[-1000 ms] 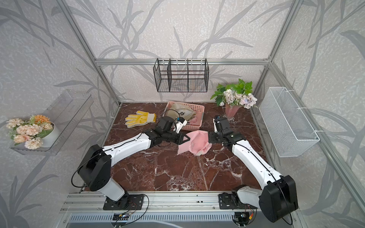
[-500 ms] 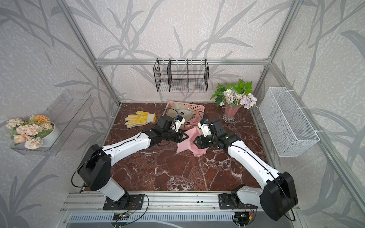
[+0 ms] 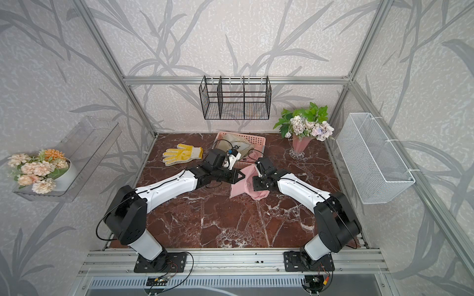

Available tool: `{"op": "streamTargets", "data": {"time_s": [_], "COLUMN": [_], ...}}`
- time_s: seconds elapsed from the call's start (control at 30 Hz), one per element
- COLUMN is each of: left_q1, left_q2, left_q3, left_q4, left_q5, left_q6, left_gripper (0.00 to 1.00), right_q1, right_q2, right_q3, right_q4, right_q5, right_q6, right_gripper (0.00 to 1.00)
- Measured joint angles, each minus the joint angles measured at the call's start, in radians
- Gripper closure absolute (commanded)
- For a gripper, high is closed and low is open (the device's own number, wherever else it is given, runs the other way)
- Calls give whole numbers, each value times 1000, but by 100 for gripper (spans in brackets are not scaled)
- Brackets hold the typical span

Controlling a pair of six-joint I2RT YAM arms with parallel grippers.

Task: Turn the baseball cap inside out
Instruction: Turn over the baseball cap.

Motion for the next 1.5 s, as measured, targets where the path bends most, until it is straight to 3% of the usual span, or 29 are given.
{"op": "streamTargets", "data": {"time_s": [0.17,0.8,1.2,1.37,1.5], "left_q1": [0,8,22,25,28], "left_q2": [6,27,30,34,34], "left_q3": [0,-13,-24,-26,-28], "left_q4": [-1,5,29,43,45], "left_q5": [0,-26,-27,-29,-31], "left_q6": [-6,-36,-37,-37,-37], "left_gripper": [100,100,100,100,100], "right_q1": [0,0,3,3,-9], "right_q2": [65,328,370,373,351], "right_q3": [40,157,195,195,156], "right_q4": [-11,8,10,37,97], "right_q5": [75,113,120,90,35], "right_q6": [14,81,115,110,91], "right_gripper": [48,45,77,98,100]}}
